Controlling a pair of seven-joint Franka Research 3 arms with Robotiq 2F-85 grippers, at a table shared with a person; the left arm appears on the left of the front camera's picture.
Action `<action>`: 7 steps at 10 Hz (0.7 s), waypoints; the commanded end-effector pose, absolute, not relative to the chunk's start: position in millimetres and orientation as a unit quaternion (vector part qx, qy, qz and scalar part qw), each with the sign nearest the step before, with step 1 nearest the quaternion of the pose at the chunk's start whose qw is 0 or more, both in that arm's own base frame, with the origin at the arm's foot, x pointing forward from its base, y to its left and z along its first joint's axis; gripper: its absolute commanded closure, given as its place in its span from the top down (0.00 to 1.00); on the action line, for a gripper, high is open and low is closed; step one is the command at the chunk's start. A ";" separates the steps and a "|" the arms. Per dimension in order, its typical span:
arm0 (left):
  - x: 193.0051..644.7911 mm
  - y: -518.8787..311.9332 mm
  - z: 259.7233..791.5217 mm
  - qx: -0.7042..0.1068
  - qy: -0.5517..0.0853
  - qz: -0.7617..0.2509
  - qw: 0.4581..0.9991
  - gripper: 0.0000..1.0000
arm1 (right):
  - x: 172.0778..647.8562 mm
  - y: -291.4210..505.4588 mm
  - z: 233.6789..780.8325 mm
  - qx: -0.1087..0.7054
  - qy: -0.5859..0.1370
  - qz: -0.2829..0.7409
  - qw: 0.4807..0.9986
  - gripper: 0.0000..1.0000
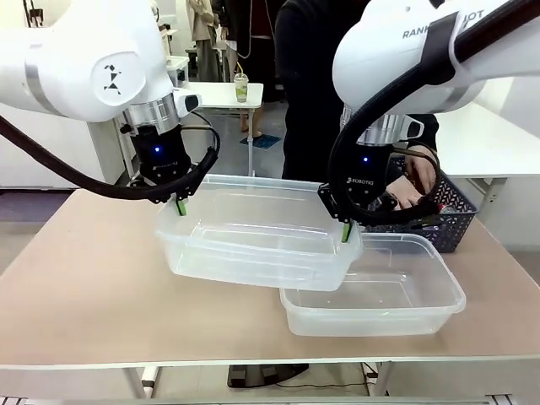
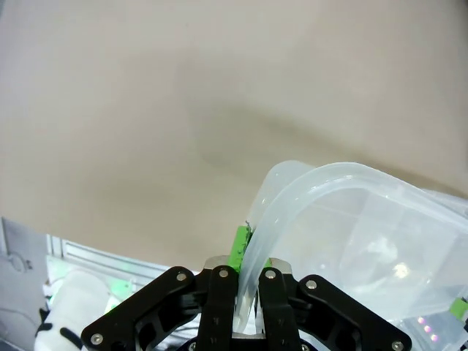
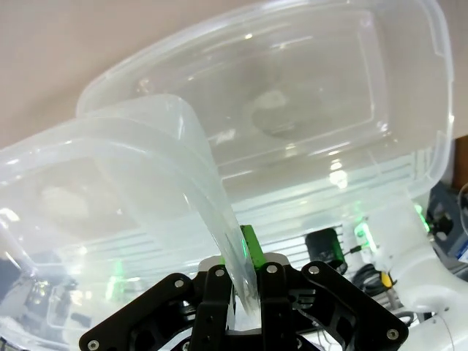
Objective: Sort the waste into each basket.
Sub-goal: Pick up the Organizing box on the left side of the table and lift it, then offer the picked Organizing box to the human.
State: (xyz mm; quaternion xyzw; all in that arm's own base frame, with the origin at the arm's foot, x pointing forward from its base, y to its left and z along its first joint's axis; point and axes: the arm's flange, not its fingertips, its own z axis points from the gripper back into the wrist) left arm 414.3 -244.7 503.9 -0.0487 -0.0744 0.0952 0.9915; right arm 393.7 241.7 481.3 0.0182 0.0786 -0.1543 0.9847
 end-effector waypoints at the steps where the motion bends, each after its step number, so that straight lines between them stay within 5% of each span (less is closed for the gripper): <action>1: 419.8 -214.7 508.8 -0.031 -0.115 0.136 0.984 0.04 | 389.5 224.4 475.1 -0.008 0.108 -0.193 0.975 0.05; 7: 412.7 -244.1 503.8 -0.048 -0.081 0.094 0.991 0.04 | 394.1 241.8 481.7 0.021 0.080 -0.157 0.984 0.05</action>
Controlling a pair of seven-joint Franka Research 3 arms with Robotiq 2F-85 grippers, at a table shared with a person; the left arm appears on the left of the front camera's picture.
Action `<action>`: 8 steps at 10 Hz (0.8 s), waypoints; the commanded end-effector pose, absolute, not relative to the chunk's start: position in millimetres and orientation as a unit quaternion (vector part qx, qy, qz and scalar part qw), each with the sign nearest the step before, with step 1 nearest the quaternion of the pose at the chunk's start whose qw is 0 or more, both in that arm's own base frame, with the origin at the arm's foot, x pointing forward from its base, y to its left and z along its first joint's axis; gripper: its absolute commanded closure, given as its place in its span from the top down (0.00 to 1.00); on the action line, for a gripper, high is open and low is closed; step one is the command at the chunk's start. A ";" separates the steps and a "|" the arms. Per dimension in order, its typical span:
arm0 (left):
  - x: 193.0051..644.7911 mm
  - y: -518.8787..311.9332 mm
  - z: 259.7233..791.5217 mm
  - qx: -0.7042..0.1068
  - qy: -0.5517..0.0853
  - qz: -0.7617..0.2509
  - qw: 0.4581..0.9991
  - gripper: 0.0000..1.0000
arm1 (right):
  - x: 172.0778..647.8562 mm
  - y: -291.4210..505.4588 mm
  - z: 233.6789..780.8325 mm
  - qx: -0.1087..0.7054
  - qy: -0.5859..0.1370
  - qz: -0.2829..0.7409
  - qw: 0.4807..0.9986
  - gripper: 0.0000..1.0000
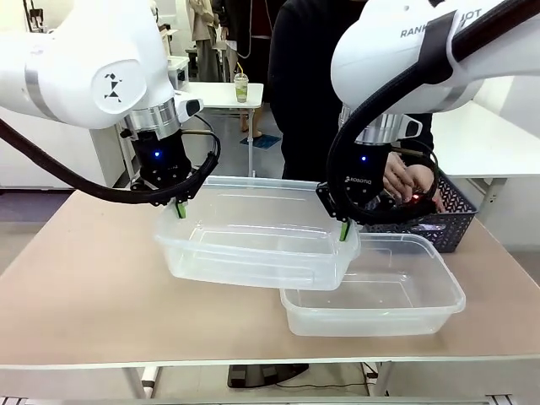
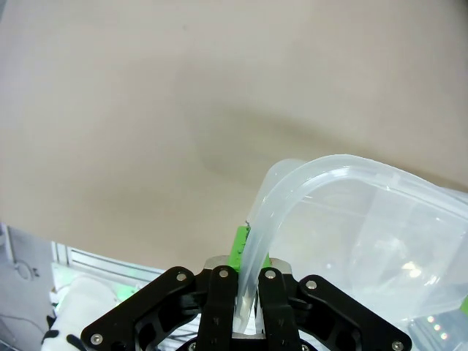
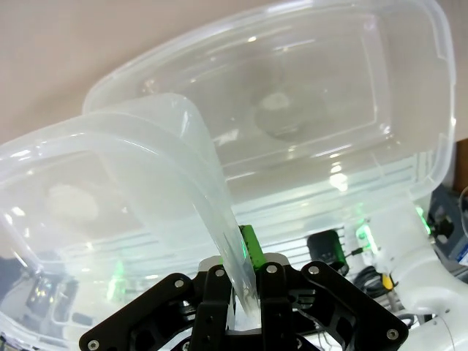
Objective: Sort the waste into each basket.
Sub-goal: Offer the picked Organizing box to the human.
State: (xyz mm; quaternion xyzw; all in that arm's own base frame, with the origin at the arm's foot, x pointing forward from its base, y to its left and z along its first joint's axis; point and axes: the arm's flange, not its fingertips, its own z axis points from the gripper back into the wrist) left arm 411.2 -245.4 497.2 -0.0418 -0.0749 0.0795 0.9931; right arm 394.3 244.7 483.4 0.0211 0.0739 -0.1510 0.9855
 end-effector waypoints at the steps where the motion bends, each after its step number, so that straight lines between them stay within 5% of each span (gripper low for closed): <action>1: 412.7 -244.1 503.8 -0.048 -0.081 0.094 0.991 0.04 | 394.1 241.8 481.7 0.021 0.080 -0.157 0.984 0.05; 8: 412.7 -244.1 503.8 -0.048 -0.081 0.094 0.991 0.04 | 394.1 241.8 481.7 0.021 0.080 -0.157 0.984 0.05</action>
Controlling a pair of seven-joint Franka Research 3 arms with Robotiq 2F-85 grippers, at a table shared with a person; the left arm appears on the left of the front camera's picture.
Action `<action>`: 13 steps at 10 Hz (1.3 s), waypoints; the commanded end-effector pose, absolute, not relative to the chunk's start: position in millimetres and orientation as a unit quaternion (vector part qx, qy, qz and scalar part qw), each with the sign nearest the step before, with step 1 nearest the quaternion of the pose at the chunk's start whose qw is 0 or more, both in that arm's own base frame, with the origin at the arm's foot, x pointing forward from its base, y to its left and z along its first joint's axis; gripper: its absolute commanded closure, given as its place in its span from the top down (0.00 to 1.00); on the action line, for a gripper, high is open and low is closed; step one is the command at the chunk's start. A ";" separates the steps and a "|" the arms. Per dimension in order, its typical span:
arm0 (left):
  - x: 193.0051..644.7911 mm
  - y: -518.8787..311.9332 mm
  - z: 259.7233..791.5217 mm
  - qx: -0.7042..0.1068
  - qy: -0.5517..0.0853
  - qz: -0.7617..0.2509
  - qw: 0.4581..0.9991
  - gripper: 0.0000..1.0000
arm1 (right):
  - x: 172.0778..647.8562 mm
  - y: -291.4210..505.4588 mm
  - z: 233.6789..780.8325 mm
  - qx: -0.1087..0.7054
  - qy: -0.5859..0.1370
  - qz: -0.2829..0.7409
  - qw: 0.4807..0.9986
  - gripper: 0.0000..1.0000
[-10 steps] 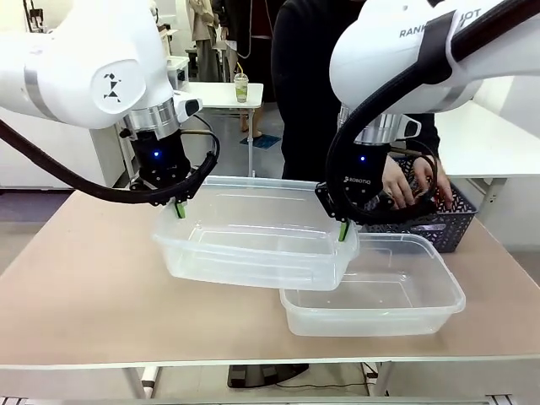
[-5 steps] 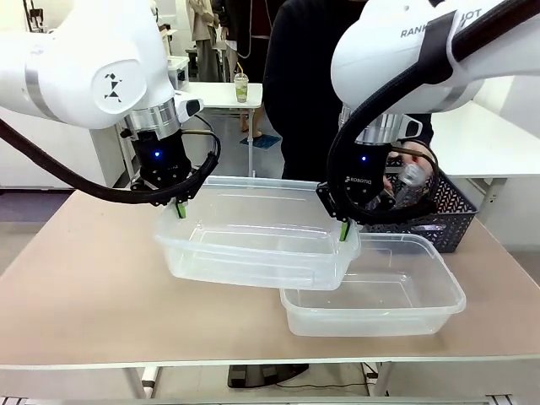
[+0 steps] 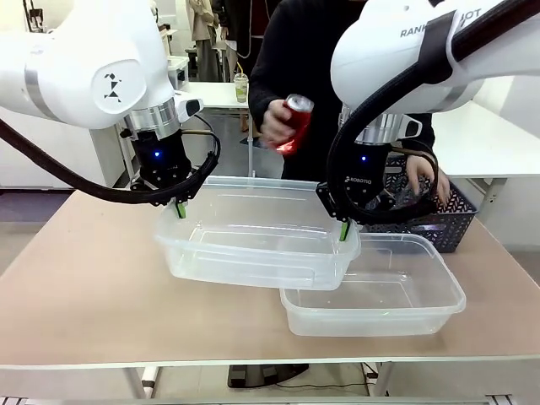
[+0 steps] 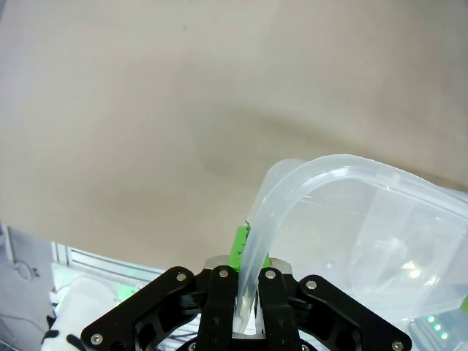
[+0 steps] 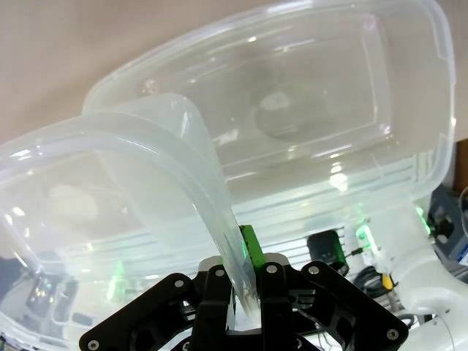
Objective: Sort the waste into each basket.
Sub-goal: Offer the picked Organizing box to the human.
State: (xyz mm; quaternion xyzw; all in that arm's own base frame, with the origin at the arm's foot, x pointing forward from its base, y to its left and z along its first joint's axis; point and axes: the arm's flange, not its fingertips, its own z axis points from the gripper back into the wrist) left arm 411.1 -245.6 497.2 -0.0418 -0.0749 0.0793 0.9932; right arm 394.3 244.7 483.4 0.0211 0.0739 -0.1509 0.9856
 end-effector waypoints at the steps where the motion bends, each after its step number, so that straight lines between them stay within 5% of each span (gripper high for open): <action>1: 412.7 -244.1 503.8 -0.048 -0.081 0.094 0.991 0.04 | 394.1 241.8 481.7 0.021 0.080 -0.157 0.984 0.05; 13: 412.7 -244.1 503.8 -0.048 -0.081 0.094 0.991 0.04 | 394.1 241.8 481.7 0.021 0.080 -0.157 0.984 0.05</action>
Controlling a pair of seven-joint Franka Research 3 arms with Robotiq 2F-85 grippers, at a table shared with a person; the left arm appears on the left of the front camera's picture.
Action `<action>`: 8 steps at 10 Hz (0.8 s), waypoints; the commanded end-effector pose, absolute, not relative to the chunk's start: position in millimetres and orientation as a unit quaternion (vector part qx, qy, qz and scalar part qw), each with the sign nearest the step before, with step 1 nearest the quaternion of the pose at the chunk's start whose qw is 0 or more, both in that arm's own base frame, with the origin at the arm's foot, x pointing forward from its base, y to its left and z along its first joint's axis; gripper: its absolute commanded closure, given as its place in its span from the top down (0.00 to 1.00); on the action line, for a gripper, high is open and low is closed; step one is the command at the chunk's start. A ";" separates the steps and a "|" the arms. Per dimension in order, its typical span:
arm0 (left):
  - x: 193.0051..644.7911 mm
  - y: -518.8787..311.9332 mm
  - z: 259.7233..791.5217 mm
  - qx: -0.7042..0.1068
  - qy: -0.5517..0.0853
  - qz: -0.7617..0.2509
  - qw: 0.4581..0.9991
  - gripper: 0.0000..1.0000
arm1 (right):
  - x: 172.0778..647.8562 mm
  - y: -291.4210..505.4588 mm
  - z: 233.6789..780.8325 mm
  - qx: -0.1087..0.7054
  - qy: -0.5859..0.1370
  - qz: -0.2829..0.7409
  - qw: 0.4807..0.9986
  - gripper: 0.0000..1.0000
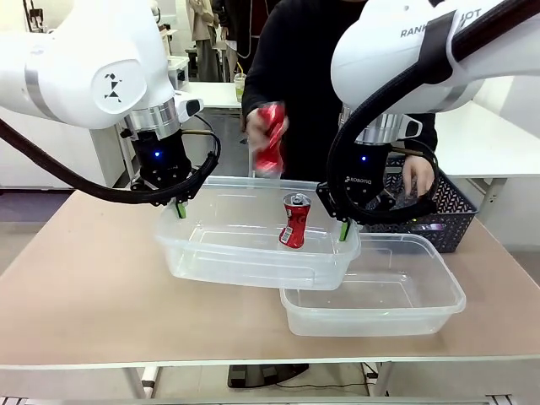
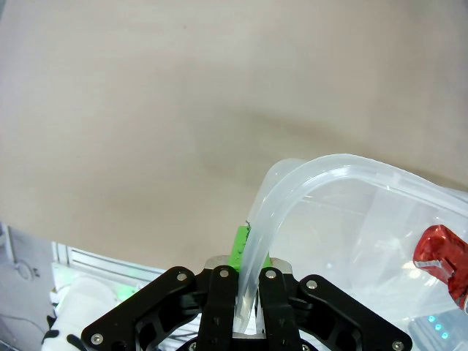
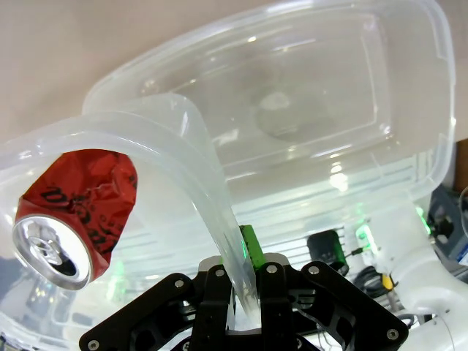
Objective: Sort the waste into each basket.
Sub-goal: Offer the picked Organizing box to the human.
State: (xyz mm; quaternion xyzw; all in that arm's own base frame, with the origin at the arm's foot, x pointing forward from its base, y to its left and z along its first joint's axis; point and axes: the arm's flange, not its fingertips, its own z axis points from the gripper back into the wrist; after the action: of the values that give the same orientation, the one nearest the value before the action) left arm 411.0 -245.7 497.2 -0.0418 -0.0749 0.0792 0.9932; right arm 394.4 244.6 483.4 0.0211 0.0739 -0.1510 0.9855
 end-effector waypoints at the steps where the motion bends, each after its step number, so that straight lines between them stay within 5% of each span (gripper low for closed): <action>1: 412.7 -244.1 503.8 -0.048 -0.081 0.094 0.991 0.04 | 394.1 241.8 481.7 0.021 0.080 -0.157 0.984 0.05; 8: 412.7 -244.1 503.8 -0.048 -0.081 0.094 0.991 0.04 | 394.1 241.8 481.7 0.021 0.080 -0.157 0.984 0.05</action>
State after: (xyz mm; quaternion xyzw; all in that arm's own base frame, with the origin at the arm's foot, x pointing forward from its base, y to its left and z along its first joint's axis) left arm 411.0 -245.8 497.2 -0.0418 -0.0749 0.0791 0.9932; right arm 394.4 244.6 483.4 0.0211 0.0739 -0.1510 0.9855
